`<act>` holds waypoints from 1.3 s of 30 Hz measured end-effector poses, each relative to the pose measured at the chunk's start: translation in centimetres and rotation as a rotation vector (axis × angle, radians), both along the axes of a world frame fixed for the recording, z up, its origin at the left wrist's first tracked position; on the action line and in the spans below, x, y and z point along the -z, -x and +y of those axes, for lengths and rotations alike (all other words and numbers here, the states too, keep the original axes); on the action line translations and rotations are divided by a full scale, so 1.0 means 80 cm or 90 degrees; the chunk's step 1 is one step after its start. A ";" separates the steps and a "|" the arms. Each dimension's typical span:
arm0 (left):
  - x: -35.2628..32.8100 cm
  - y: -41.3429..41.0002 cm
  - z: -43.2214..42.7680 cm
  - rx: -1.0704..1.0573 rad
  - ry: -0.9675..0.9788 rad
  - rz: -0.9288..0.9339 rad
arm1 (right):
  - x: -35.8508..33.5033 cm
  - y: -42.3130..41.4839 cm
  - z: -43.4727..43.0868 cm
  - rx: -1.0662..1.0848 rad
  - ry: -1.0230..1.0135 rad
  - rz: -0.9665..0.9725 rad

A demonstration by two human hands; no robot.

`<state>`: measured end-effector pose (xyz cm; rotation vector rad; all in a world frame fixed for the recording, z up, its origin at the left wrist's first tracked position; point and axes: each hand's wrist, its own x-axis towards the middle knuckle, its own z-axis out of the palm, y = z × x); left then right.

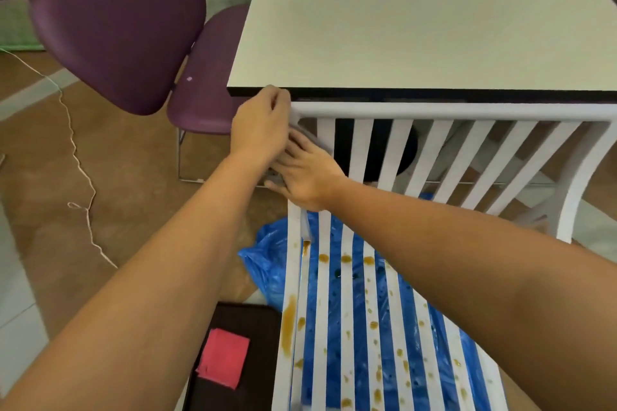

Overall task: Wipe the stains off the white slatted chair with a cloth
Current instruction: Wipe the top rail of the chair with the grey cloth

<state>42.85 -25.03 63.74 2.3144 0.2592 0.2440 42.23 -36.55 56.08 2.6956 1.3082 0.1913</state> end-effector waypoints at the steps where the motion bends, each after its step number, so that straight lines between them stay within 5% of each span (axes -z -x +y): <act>1: 0.005 0.008 0.002 0.032 0.000 0.000 | 0.015 0.010 0.001 -0.021 0.014 0.016; 7: 0.020 0.024 0.008 0.087 0.043 0.006 | 0.100 0.134 -0.005 -0.085 -0.038 0.238; 11: 0.016 0.017 0.010 0.086 0.074 0.022 | 0.094 0.131 -0.015 -0.144 0.021 0.206; 17: 0.021 0.011 0.009 0.071 0.080 0.024 | 0.056 0.079 0.008 0.041 -0.039 0.184; 24: 0.026 0.014 0.003 0.060 0.137 0.019 | 0.109 0.177 -0.010 -0.202 0.095 0.302; 33: 0.017 0.012 0.012 0.064 0.111 0.026 | 0.012 0.026 -0.011 -0.073 0.168 -0.027; 39: -0.003 0.003 0.021 0.091 0.056 0.066 | -0.010 0.010 -0.070 -0.025 0.122 -0.096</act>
